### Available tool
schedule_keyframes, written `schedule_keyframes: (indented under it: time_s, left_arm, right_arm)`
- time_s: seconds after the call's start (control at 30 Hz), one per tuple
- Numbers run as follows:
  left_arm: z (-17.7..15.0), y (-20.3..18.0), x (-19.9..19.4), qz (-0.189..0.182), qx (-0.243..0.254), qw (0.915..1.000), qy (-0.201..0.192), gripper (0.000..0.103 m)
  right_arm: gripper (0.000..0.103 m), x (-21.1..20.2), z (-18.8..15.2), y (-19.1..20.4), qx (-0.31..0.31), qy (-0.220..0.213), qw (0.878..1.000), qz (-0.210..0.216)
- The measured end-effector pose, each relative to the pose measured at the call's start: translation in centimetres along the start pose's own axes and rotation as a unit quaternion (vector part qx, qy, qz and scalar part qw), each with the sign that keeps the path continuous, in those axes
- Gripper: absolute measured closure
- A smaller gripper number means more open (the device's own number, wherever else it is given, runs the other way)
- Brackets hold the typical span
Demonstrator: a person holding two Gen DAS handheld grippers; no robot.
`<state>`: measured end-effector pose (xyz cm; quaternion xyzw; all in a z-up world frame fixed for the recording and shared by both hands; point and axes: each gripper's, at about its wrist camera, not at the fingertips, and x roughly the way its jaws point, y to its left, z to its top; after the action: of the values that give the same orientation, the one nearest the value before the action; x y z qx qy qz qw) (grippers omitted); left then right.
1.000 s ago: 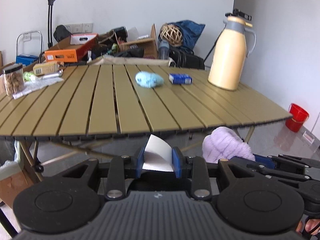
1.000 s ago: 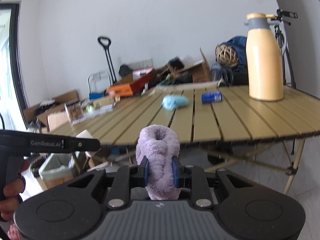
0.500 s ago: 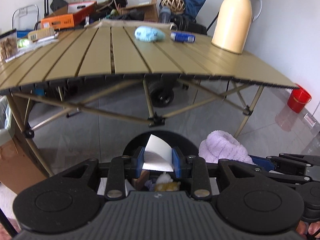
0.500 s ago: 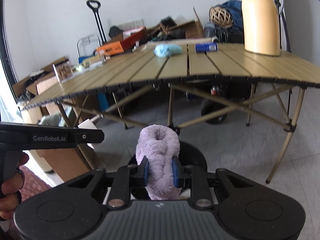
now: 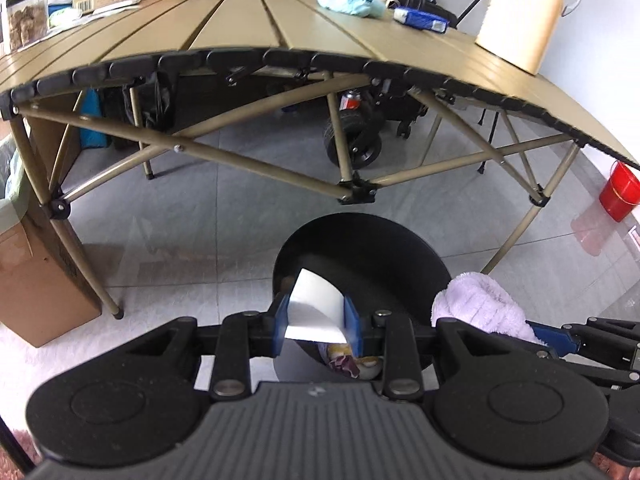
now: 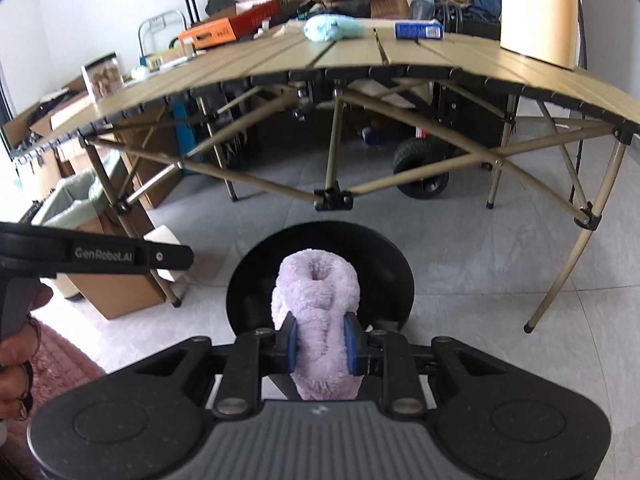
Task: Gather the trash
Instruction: 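Open the right tool over the bin to drop the lavender headband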
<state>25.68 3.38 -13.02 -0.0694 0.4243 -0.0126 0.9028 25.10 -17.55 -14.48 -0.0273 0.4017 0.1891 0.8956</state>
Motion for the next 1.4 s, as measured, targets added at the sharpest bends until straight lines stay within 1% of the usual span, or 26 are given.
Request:
schedule_keyframes:
  time_s: [0.1, 0.23, 0.47, 0.57, 0.77, 0.9, 1.1, 1.23, 1.27, 1.4]
  left_arm:
    - [-0.1, 0.4, 0.5, 0.01, -0.005, 0.9999, 0.011, 0.073]
    - [0.1, 0.9, 0.8, 0.043, -0.01, 0.999, 0.007, 0.073]
    - [0.2, 1.8, 1.8, 0.075, -0.024, 0.9967, 0.021, 0.073]
    - [0.3, 2.4, 2.2, 0.082, -0.032, 0.9957, 0.028, 0.073]
    - [0.3, 3.3, 2.3, 0.09, -0.043, 0.9946, 0.029, 0.073]
    - [0.4, 3.9, 2.3, 0.106, -0.058, 0.9923, 0.027, 0.073]
    - [0.7, 4.5, 2.5, 0.121, -0.066, 0.99, 0.029, 0.073]
    - [0.7, 4.8, 3.0, 0.128, -0.07, 0.9885, 0.04, 0.073]
    - [0.6, 4.8, 3.1, 0.129, -0.071, 0.9883, 0.042, 0.073]
    - [0.6, 4.8, 3.3, 0.127, -0.07, 0.9883, 0.047, 0.073]
  right_arm:
    - [0.081, 1.1, 0.3, 0.3, -0.001, 0.013, 1.0, -0.003]
    - [0.081, 2.4, 0.6, 0.7, -0.004, 0.028, 1.0, -0.002]
    - [0.081, 4.2, 1.4, 1.2, -0.005, 0.046, 0.999, -0.007]
    - [0.081, 5.4, 1.8, 1.4, -0.002, 0.054, 0.999, -0.007]
    - [0.081, 8.3, 3.0, 1.7, 0.002, 0.071, 0.997, -0.007]
    - [0.081, 9.8, 3.5, 2.2, -0.004, 0.081, 0.997, -0.01]
    - [0.081, 12.0, 3.8, 2.1, -0.004, 0.103, 0.995, -0.015]
    - [0.08, 12.9, 3.9, 2.1, 0.0, 0.109, 0.994, -0.015]
    - [0.079, 13.0, 3.8, 2.1, 0.0, 0.112, 0.994, -0.015]
    - [0.067, 13.2, 3.6, 2.0, 0.003, 0.12, 0.992, -0.022]
